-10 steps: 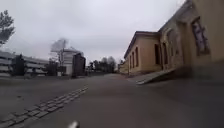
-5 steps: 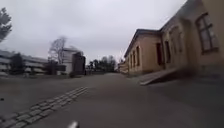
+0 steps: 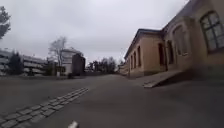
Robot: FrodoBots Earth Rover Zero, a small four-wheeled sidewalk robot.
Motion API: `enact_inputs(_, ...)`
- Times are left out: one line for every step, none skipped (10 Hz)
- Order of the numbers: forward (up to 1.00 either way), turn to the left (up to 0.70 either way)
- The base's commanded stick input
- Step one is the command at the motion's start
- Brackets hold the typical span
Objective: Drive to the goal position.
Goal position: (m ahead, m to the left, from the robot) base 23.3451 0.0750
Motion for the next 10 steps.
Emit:
enact_inputs(1.00,0.00)
enact_inputs(1.00,0.00)
enact_inputs(1.00,0.00)
enact_inputs(1.00,0.00)
enact_inputs(1.00,0.00)
enact_inputs(1.00,0.00)
enact_inputs(1.00,0.00)
enact_inputs(0.00,0.00)
enact_inputs(0.00,0.00)
enact_inputs(0.00,0.00)
